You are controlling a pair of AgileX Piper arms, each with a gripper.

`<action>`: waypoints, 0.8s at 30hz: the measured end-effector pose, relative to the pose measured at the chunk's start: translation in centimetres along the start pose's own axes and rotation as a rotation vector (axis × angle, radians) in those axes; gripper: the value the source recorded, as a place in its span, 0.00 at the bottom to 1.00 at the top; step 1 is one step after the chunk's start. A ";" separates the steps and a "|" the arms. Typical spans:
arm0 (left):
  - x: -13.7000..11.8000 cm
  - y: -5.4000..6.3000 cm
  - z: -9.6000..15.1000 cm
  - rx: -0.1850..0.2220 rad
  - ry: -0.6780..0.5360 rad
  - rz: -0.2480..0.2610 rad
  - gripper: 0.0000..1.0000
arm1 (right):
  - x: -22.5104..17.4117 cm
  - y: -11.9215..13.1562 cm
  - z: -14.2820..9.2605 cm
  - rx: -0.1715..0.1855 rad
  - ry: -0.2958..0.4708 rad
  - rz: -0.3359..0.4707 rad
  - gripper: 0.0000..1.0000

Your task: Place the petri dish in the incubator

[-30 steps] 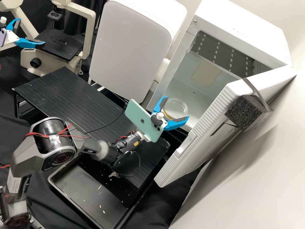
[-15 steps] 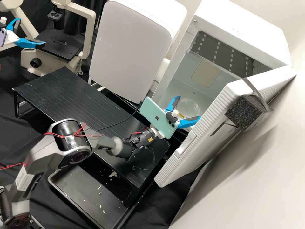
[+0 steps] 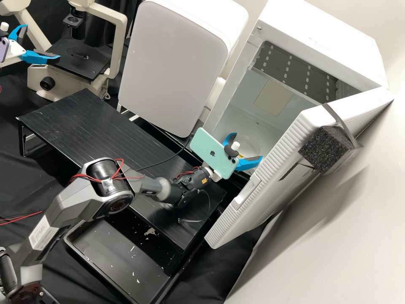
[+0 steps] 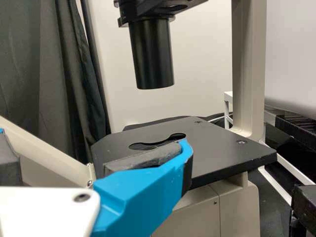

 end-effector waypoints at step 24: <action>0.0 0.0 0.0 0.000 0.000 0.000 1.00 | 1.1 0.6 0.9 -0.007 -0.022 0.009 1.00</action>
